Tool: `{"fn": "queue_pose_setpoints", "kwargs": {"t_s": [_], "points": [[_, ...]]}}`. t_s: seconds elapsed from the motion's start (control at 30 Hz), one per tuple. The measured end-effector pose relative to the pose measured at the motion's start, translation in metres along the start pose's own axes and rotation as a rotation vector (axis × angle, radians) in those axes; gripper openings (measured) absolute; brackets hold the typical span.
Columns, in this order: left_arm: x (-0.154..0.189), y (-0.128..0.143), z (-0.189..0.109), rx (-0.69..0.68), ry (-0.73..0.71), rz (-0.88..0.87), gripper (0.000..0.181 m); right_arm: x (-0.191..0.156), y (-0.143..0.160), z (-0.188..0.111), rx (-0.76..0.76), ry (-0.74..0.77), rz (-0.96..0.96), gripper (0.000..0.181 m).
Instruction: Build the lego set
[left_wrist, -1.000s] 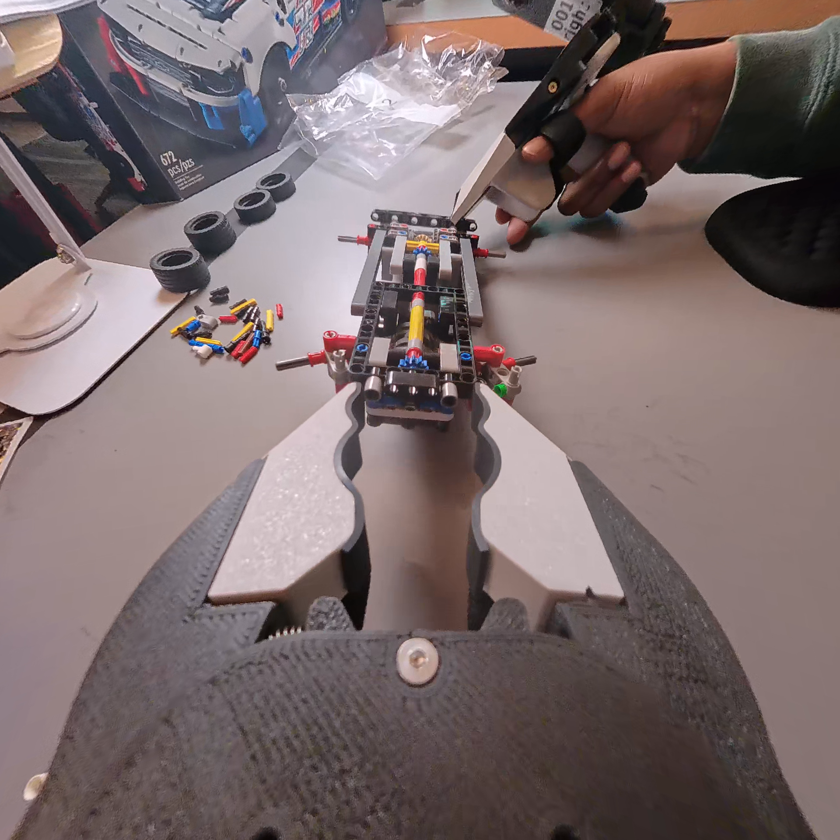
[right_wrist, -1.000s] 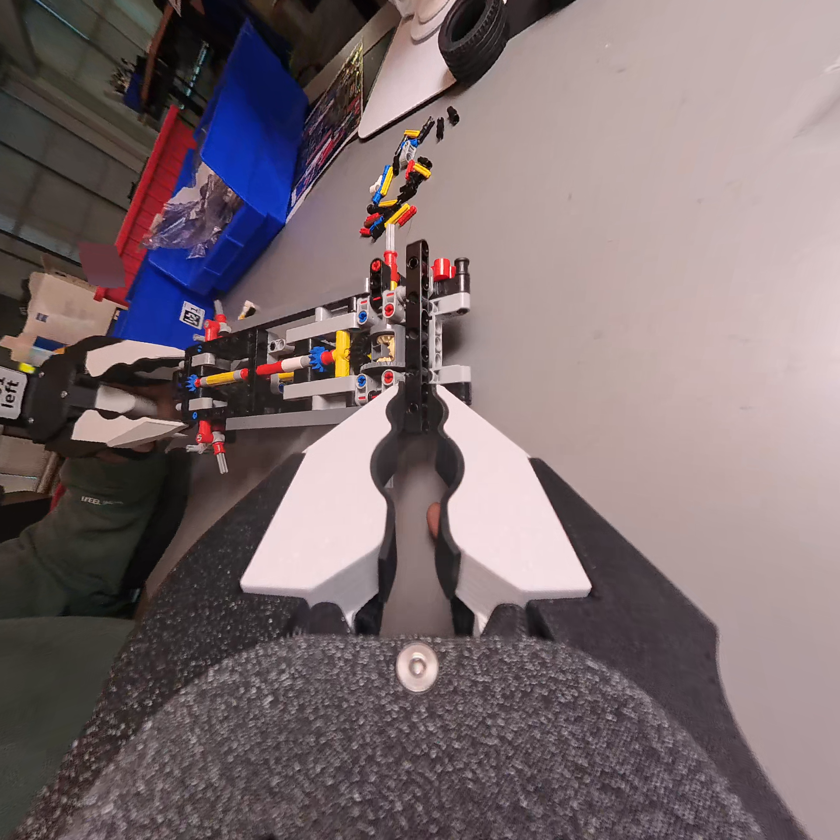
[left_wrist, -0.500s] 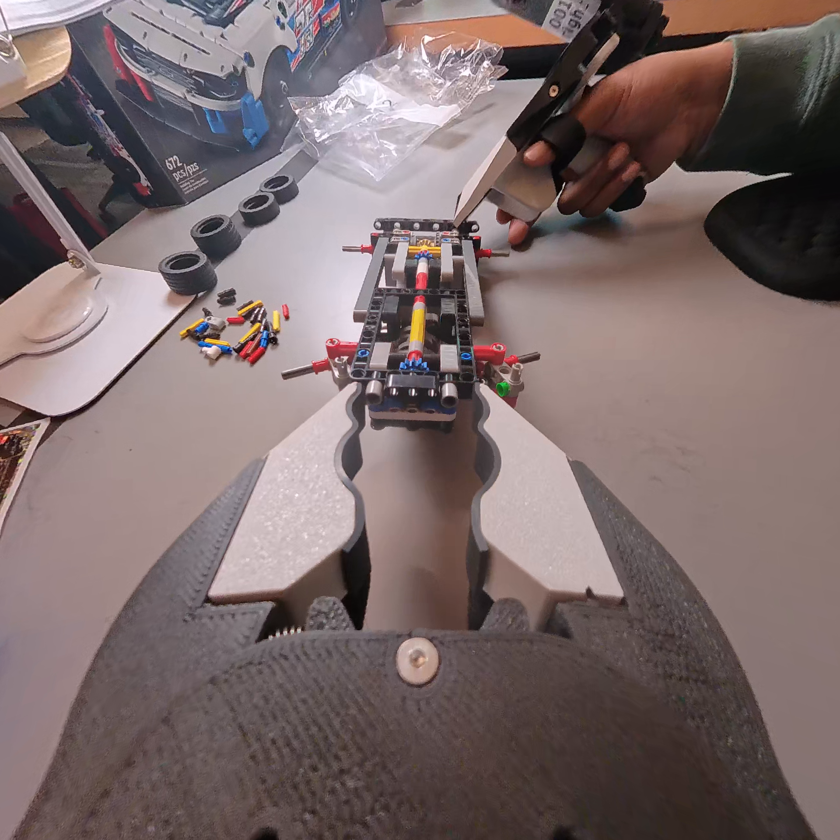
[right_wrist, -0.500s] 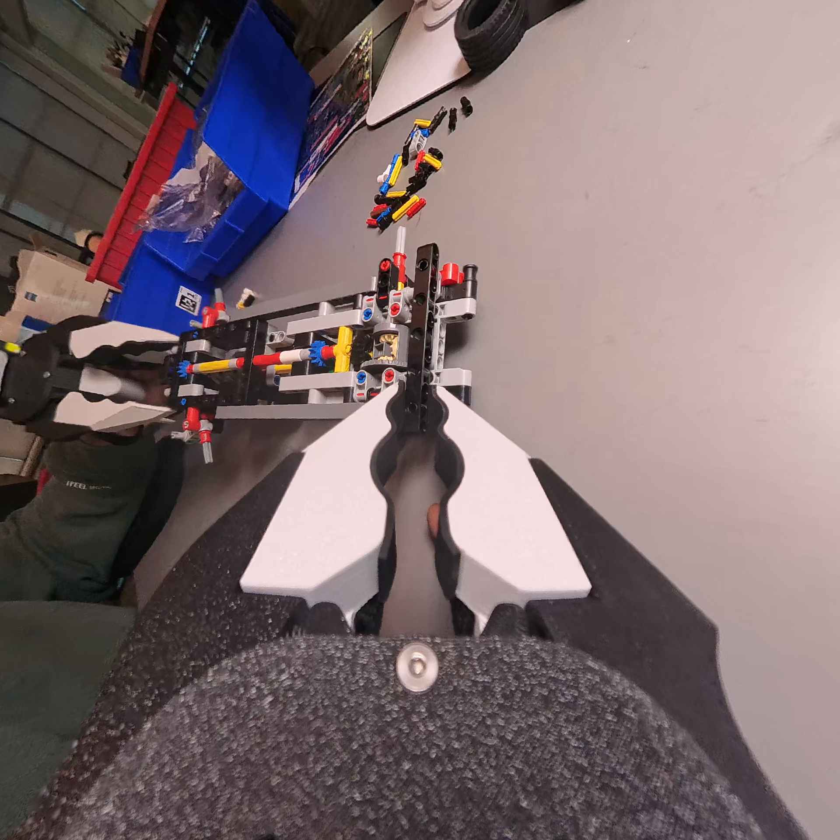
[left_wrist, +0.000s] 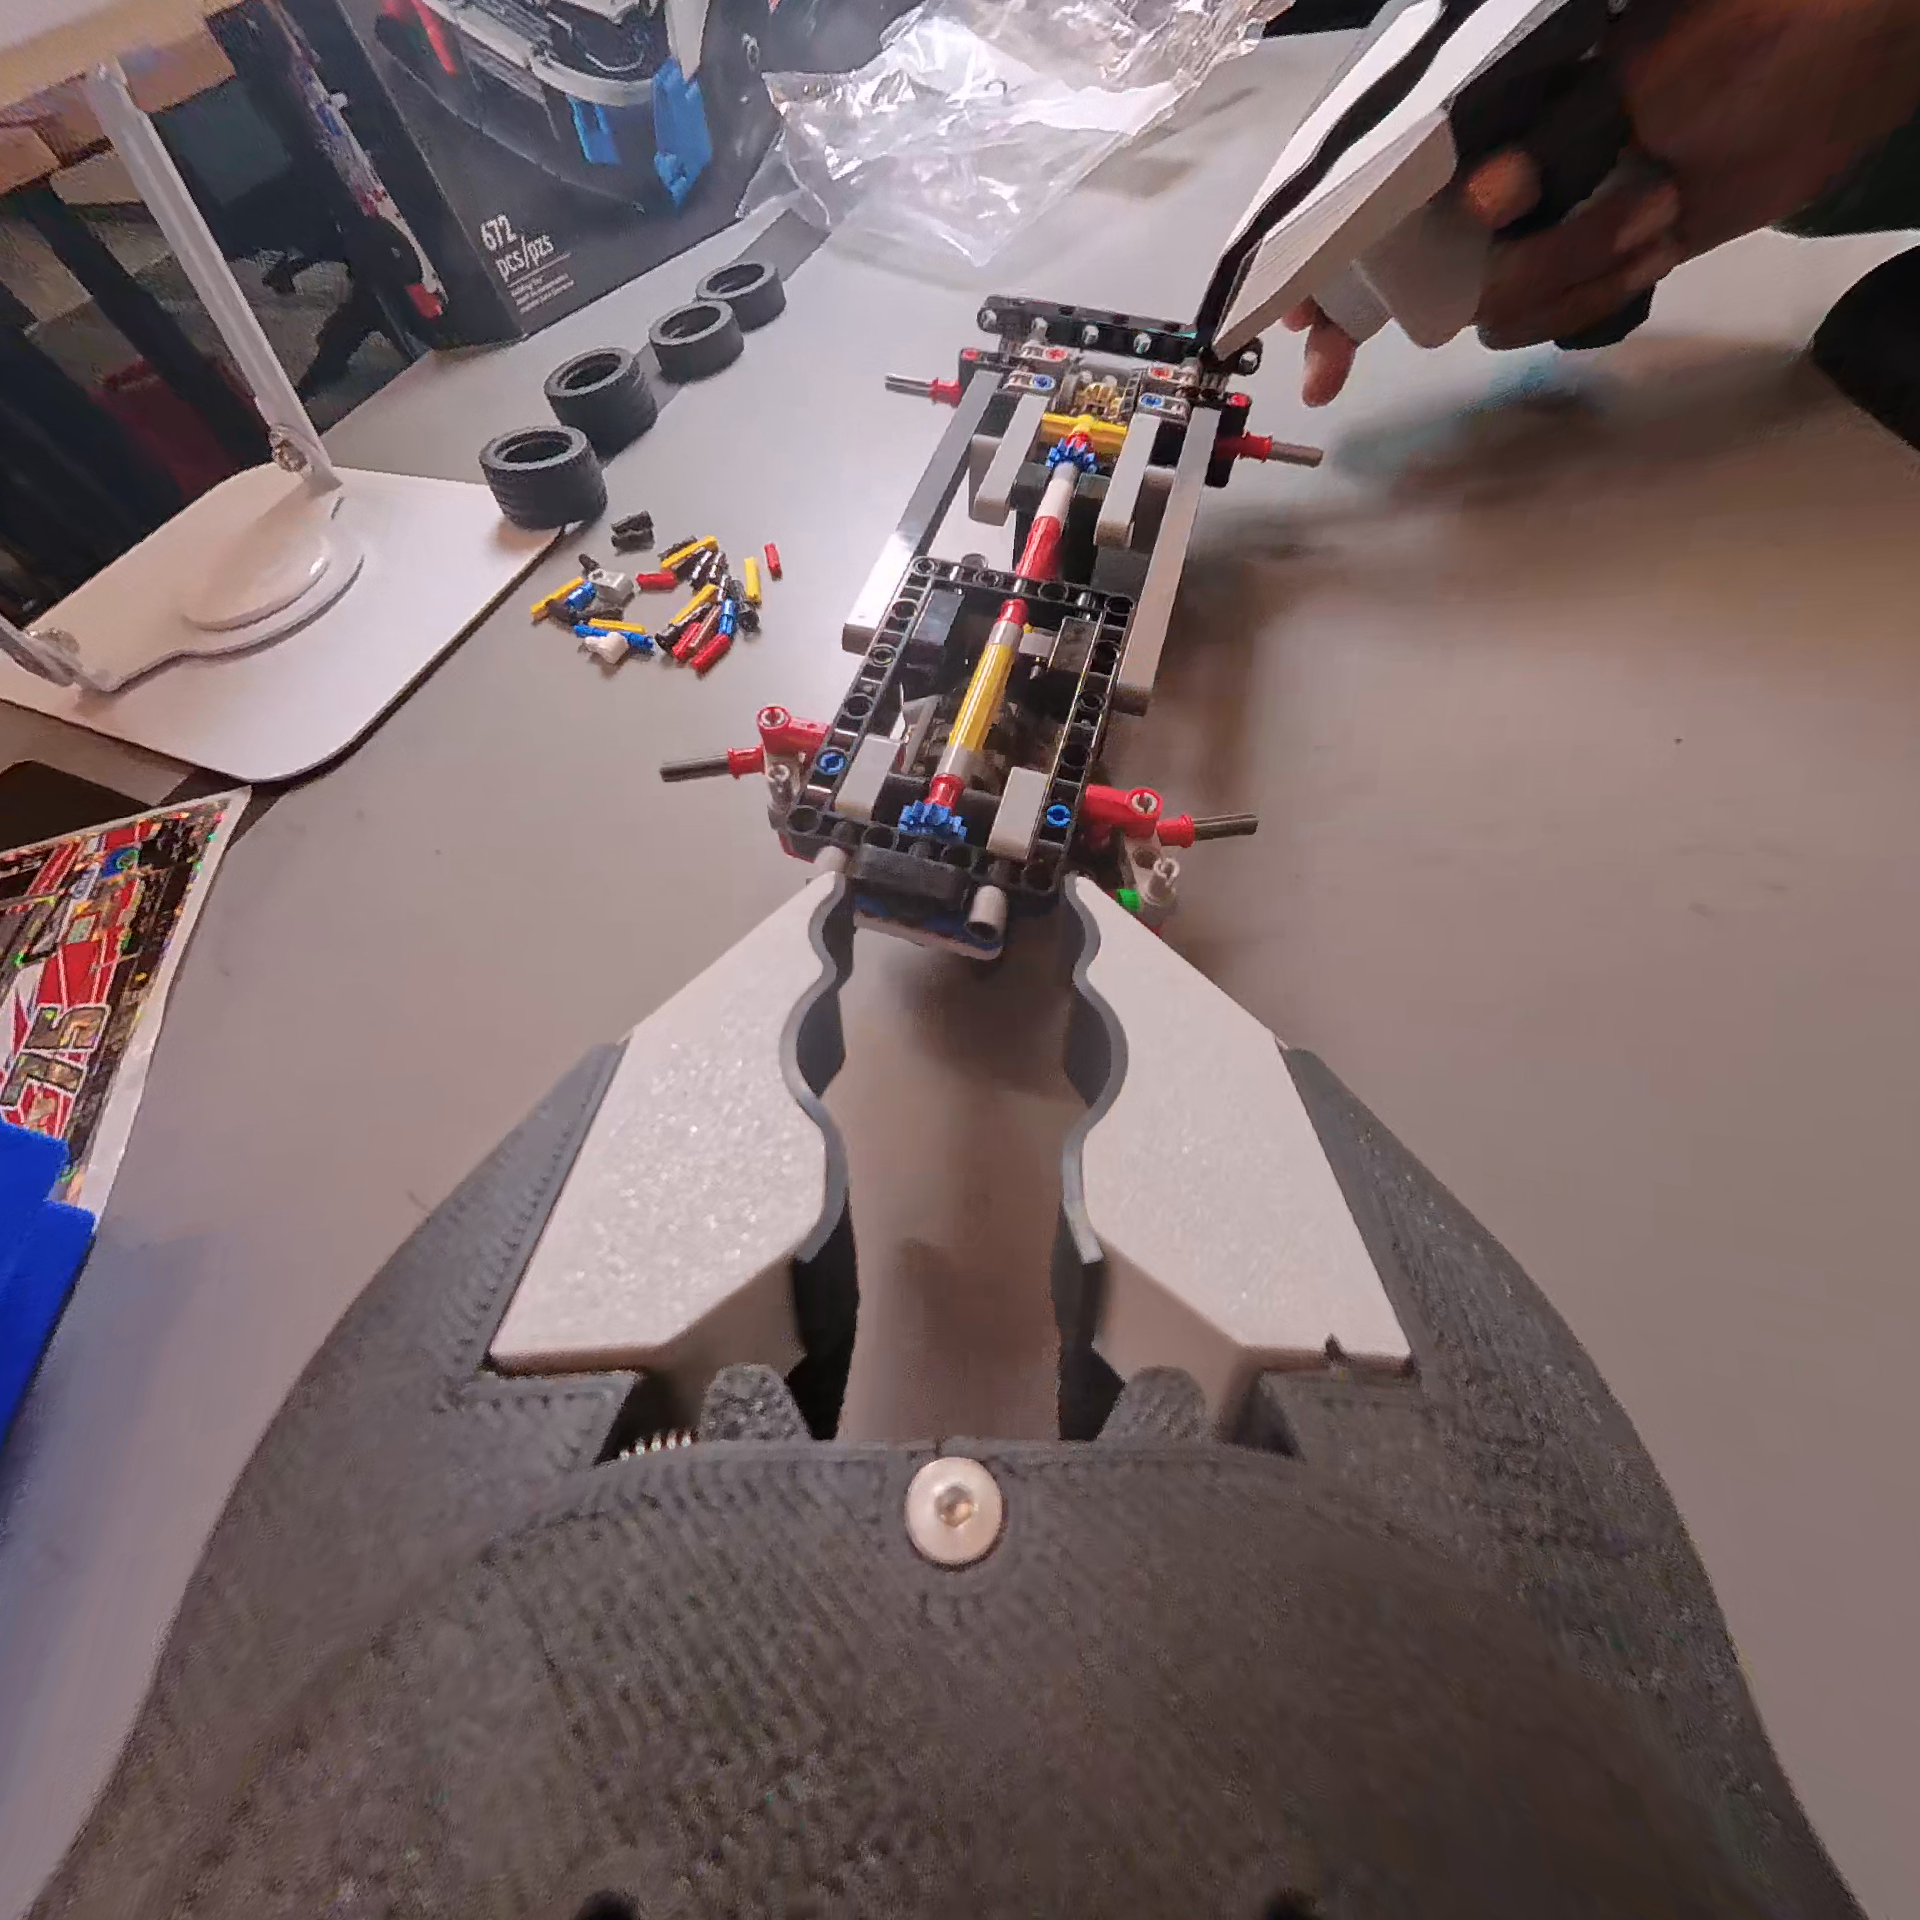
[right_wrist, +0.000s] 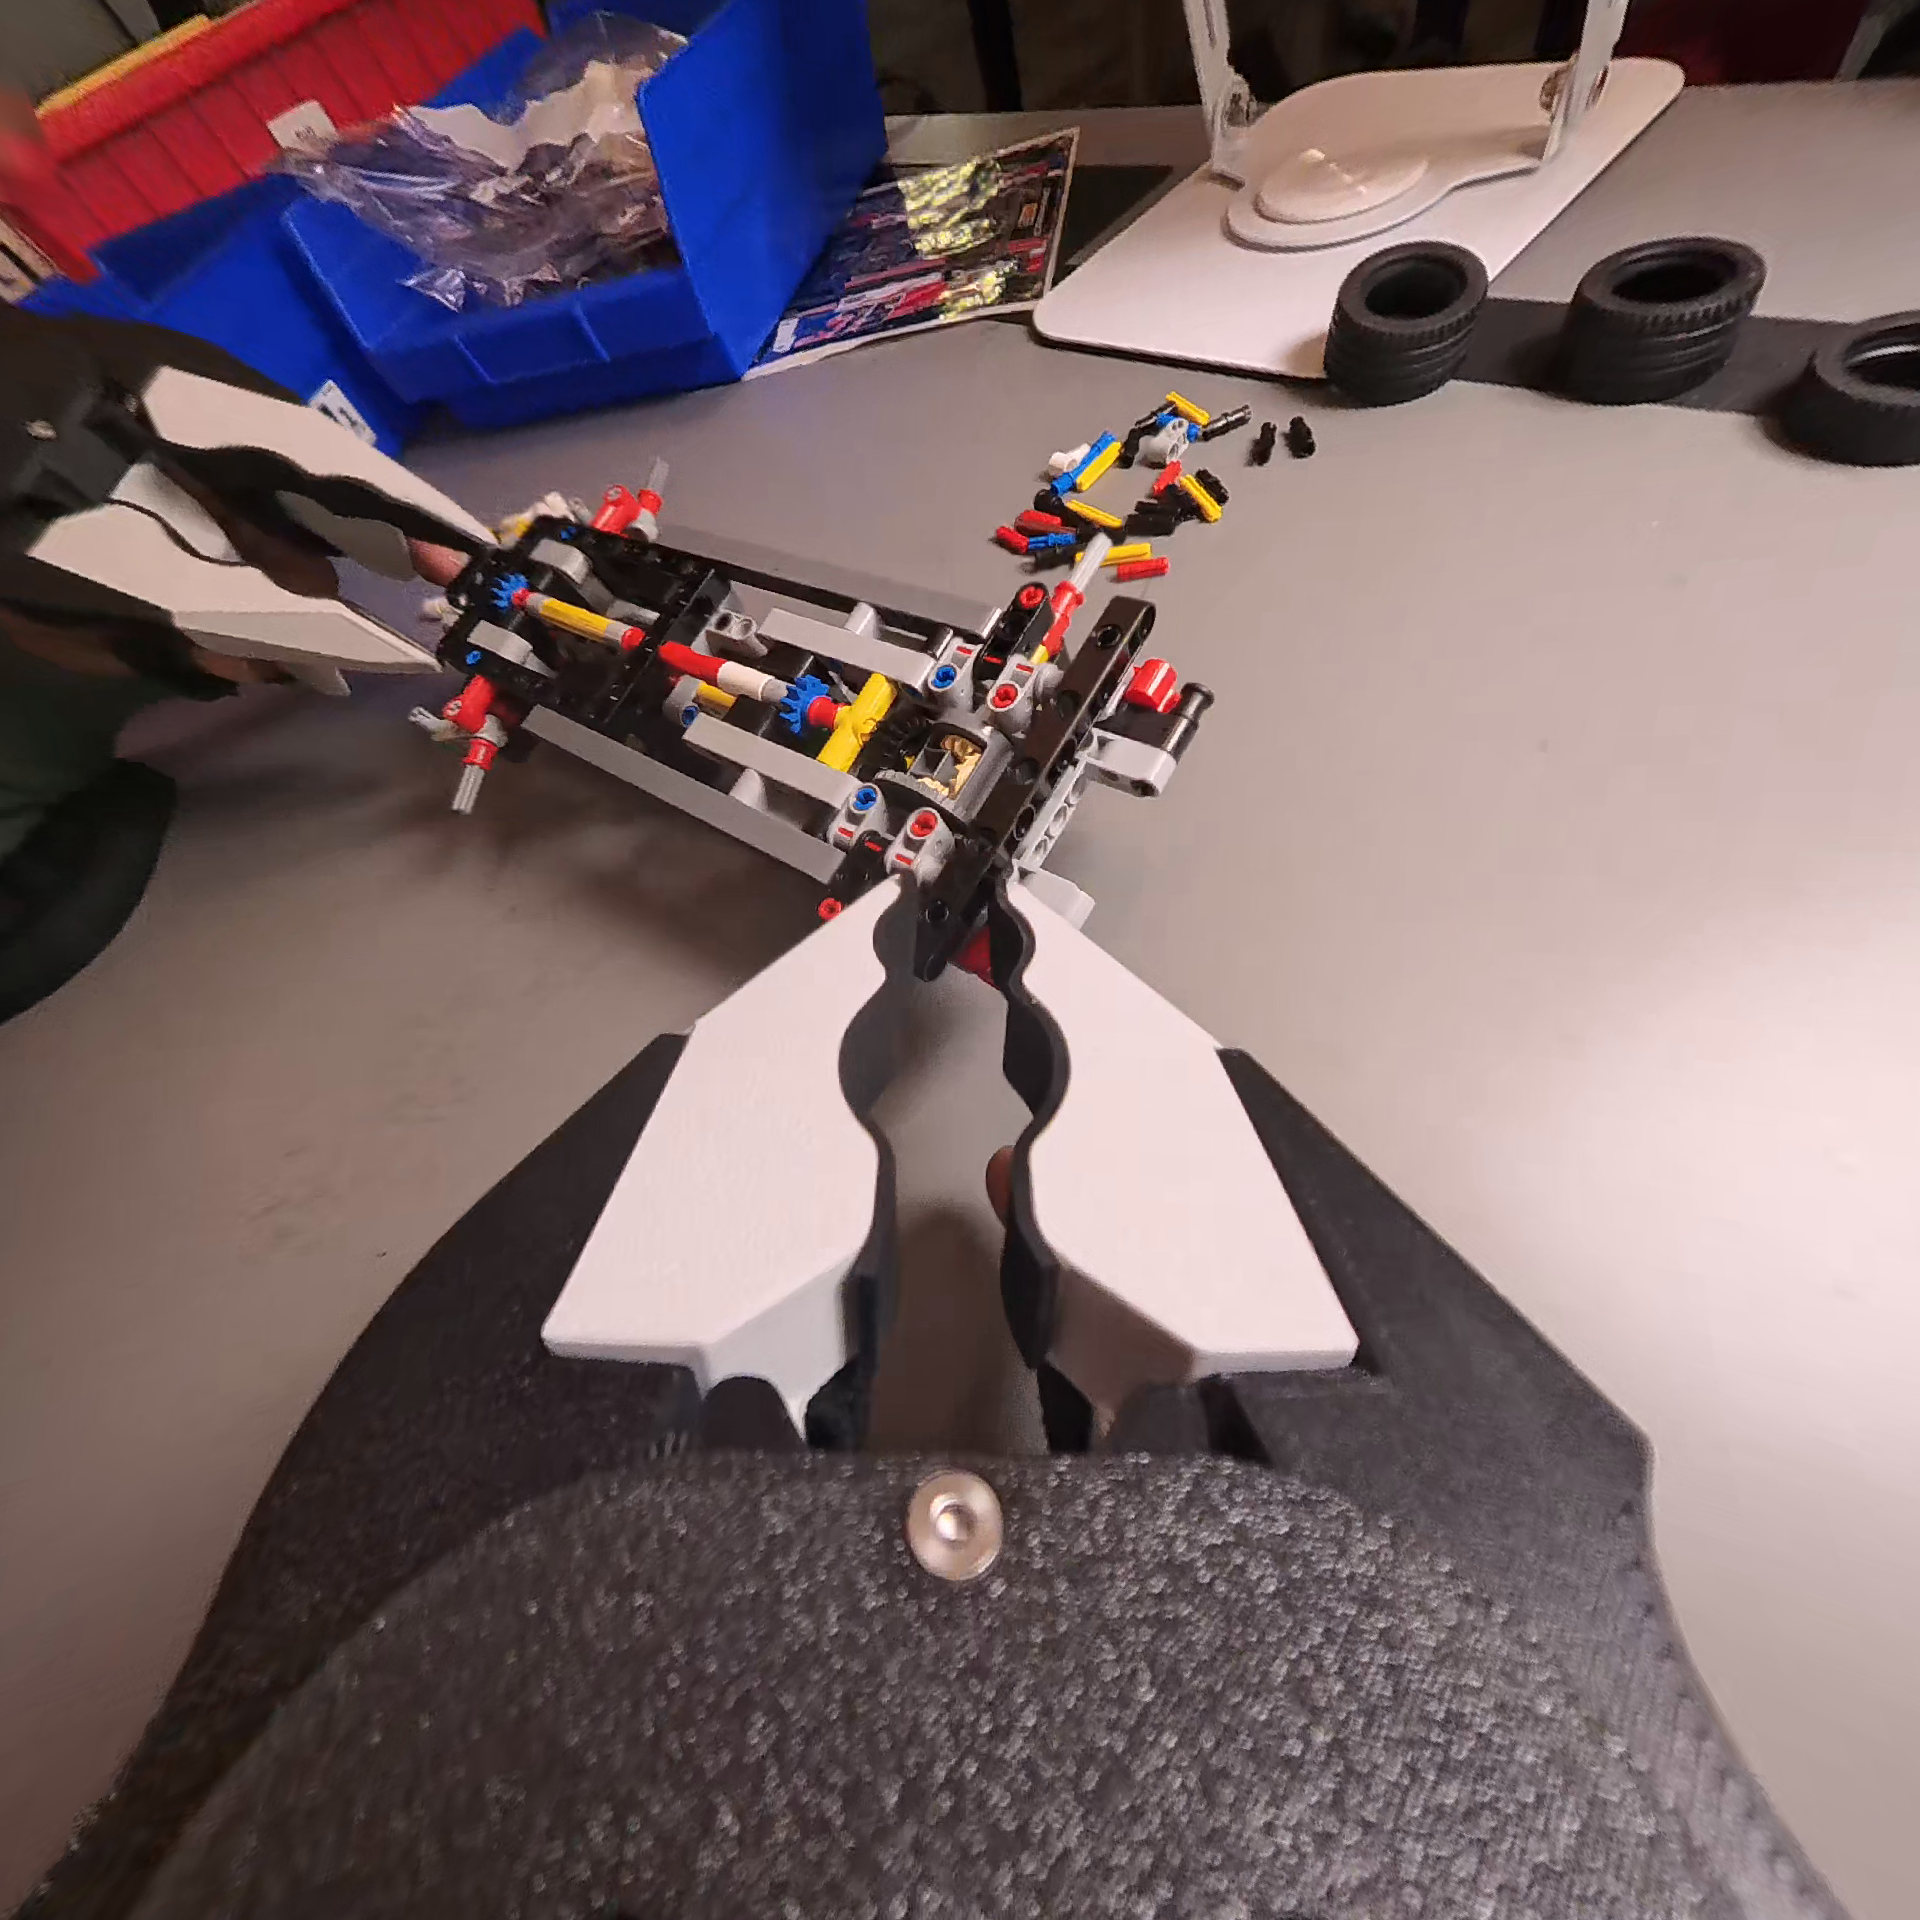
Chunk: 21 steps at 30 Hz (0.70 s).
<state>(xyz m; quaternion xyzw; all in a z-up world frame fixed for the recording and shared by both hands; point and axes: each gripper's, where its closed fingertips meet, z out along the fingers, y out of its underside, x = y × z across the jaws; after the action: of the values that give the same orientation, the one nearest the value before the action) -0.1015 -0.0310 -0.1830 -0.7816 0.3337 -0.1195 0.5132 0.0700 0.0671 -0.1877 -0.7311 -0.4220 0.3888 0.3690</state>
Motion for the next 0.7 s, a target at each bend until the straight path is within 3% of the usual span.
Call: {"fn": "queue_pose_setpoints", "kwargs": {"t_s": [0.37, 0.63, 0.7], "points": [[0.003, -0.010, -0.002, 0.088, 0.042, -0.039, 0.046, 0.007, -0.012, -0.015, 0.082, 0.060, -0.080, 0.010], [-0.005, -0.024, -0.003, 0.204, 0.027, -0.098, 0.080, 0.005, -0.019, -0.015, 0.141, 0.072, -0.136, 0.028], [-0.004, -0.025, -0.001, 0.210, 0.028, -0.097, 0.081, 0.006, -0.023, -0.016, 0.170, 0.084, -0.145, 0.036]]}}
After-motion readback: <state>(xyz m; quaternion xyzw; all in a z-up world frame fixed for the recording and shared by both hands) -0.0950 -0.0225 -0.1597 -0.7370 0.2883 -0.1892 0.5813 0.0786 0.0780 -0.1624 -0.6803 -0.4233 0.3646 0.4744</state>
